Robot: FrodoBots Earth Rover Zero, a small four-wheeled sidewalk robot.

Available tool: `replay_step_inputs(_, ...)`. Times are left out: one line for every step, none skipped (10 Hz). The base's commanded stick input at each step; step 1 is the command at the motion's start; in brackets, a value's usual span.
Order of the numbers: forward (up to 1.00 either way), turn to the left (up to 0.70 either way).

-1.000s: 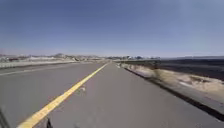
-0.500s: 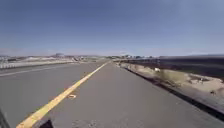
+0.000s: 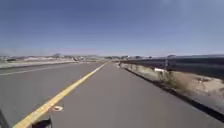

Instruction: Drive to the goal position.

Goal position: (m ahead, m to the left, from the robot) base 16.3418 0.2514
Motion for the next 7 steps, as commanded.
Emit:
replay_step_inputs(0.85, 0.0)
replay_step_inputs(0.85, 0.0)
replay_step_inputs(0.85, 0.0)
replay_step_inputs(0.85, 0.0)
replay_step_inputs(0.85, 0.0)
replay_step_inputs(0.85, 0.0)
replay_step_inputs(0.85, 0.0)
